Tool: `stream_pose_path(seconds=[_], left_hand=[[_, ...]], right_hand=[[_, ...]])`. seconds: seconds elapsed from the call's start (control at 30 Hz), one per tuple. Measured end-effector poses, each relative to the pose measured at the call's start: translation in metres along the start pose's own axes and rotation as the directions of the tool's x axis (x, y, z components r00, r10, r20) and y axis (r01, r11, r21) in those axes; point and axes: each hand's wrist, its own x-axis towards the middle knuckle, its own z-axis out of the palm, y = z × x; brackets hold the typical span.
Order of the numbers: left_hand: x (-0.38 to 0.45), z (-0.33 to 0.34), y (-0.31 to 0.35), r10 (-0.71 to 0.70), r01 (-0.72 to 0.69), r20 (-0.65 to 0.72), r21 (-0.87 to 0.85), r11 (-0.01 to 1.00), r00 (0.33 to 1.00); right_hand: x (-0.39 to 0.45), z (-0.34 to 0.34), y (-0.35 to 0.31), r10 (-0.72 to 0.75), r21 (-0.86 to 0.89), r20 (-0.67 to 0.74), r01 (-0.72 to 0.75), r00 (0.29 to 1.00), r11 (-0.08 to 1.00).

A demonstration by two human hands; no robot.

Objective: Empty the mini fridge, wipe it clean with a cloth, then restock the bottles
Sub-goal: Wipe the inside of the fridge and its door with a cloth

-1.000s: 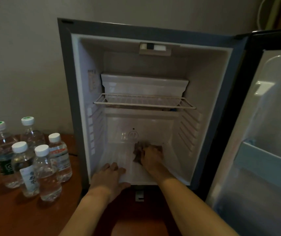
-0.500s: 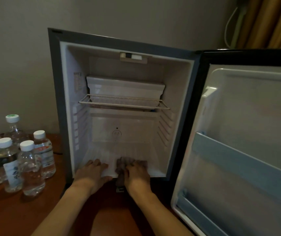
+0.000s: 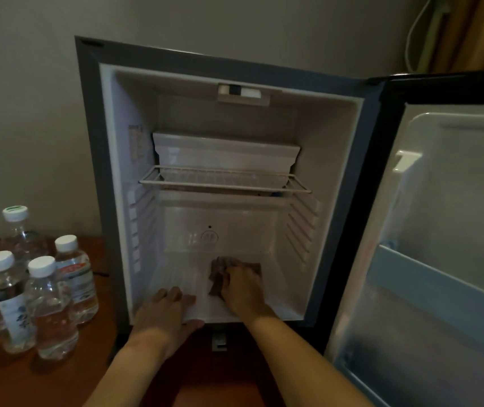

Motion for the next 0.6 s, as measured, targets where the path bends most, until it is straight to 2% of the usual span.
stream_pose_path(seconds=[0.17, 0.33, 0.53, 0.6], left_hand=[[0.001, -0.001, 0.0, 0.005, -0.005, 0.013, 0.005, 1.0, 1.0], [0.001, -0.006, 0.003, 0.003, -0.004, 0.063, 0.017, 1.0, 0.998], [-0.005, -0.01, 0.006, -0.017, 0.016, 0.075, 0.011, 1.0, 0.997], [-0.006, -0.011, 0.007, -0.024, 0.022, 0.072, 0.018, 1.0, 0.997]], right_hand=[[0.022, 0.001, -0.005, 0.005, -0.008, -0.023, -0.005, 1.0, 1.0], [0.003, 0.001, 0.0, -0.088, 0.032, -0.034, 0.089, 0.996, 0.996], [-0.036, 0.004, 0.008, -0.054, 0.026, 0.013, 0.054, 0.998, 0.998], [-0.05, 0.002, 0.009, -0.041, -0.034, 0.033, 0.042, 0.999, 0.999]])
